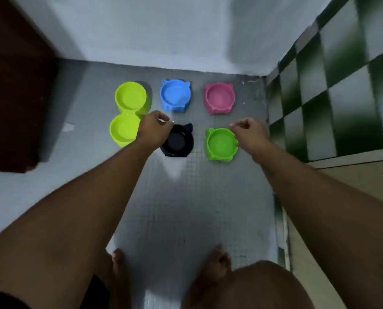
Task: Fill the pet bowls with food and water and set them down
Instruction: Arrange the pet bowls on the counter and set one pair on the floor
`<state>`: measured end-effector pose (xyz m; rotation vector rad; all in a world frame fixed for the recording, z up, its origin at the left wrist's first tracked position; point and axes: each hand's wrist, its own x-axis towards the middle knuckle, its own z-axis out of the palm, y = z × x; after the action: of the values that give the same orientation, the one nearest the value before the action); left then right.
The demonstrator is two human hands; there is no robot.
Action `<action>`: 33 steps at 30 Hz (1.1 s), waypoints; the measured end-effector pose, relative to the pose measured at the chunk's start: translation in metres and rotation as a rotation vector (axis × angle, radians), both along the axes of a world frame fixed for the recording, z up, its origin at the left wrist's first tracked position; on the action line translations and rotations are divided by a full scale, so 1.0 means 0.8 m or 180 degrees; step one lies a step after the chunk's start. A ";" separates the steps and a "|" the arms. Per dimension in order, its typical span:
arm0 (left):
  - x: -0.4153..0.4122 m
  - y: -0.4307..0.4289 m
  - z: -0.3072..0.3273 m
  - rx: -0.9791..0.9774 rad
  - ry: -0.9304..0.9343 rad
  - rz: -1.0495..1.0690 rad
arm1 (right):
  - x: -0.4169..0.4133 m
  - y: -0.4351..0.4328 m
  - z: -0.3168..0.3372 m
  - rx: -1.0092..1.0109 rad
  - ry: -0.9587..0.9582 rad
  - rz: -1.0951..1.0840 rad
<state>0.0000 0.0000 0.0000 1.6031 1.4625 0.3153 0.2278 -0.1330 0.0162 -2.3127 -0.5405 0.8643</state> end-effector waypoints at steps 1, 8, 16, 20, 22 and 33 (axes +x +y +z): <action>-0.001 -0.001 -0.029 -0.0011 0.0043 0.0042 | 0.006 -0.002 -0.039 -0.0039 -0.0009 -0.0042; -0.009 0.002 -0.207 0.0237 0.0358 0.0359 | 0.038 -0.019 -0.208 -0.0227 -0.0309 -0.0579; -0.016 0.004 -0.271 0.0363 0.0572 0.0389 | 0.029 -0.031 -0.268 -0.0416 -0.0486 -0.0556; -0.009 0.008 -0.267 0.0384 0.0496 0.0472 | 0.027 -0.031 -0.271 -0.0371 -0.0657 -0.0676; -0.005 0.010 -0.265 0.0377 0.0550 0.0513 | 0.028 -0.030 -0.269 -0.0348 -0.0599 -0.0783; -0.002 0.002 -0.241 0.0790 0.0505 0.0073 | 0.020 -0.034 -0.245 -0.0438 -0.0326 -0.0961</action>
<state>-0.0020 0.0017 -0.1931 1.8452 1.6128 0.4033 0.2440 -0.1605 -0.1795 -2.4899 -0.1687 0.6585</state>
